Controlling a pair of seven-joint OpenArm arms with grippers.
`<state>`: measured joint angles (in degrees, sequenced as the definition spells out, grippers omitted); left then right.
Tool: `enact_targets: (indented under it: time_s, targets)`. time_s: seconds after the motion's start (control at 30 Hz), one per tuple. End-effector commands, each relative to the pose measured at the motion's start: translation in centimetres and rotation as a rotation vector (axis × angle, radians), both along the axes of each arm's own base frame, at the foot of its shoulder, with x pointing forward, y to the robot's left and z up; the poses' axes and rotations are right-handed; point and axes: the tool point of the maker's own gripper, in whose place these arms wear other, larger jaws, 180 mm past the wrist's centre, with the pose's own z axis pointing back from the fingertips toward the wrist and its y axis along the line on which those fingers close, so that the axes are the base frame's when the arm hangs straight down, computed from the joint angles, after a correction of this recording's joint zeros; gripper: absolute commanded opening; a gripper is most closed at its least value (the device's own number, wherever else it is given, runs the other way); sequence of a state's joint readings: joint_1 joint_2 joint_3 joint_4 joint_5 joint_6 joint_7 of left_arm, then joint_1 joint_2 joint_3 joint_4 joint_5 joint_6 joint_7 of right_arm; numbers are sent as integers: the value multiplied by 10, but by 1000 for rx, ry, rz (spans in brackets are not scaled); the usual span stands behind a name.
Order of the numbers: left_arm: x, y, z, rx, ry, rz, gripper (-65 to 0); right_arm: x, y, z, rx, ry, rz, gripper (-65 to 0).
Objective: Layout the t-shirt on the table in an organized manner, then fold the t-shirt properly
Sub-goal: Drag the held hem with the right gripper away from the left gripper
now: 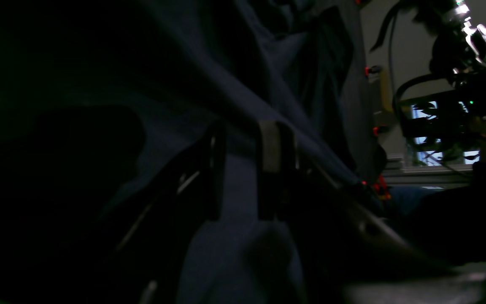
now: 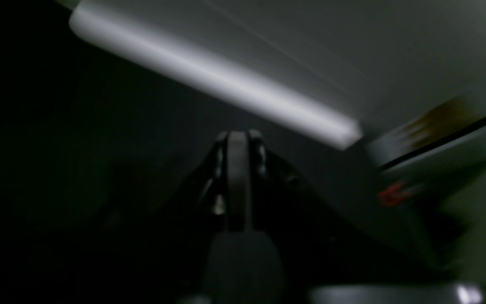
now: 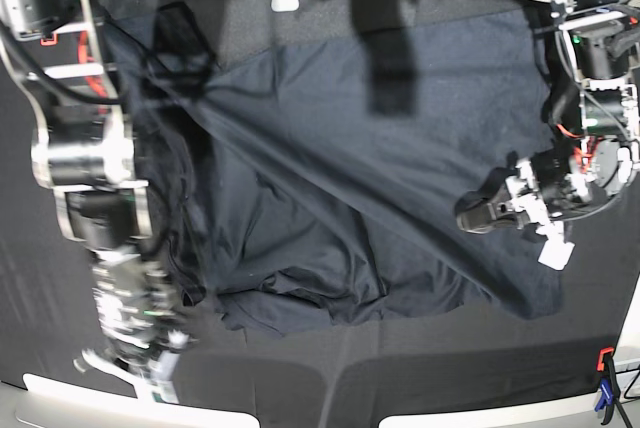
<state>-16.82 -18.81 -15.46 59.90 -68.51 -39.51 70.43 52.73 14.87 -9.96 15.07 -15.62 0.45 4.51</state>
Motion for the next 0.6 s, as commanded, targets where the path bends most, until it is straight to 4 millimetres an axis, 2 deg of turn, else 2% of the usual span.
enact_targets:
  time_s: [0.0,0.07,0.2,0.33,0.57]
  targets:
    - [11,1,19,-20,-61,10,-538,10,-2,22,42,-15,18,-539]
    - [10,-2,18,-23,-57,2,-538,-5,-3,-5,143,134,59,-464]
    - [11,1,18,-17,-58,5,-538,-42,-21,-33,370,282,59,-453]
    - [13,4,18,-8,-65,20,-538,-87,-18,-41,581,415,175,-453]
    - [15,6,15,15,-67,33,-538,-173,-6,-49,663,733,277,-453]
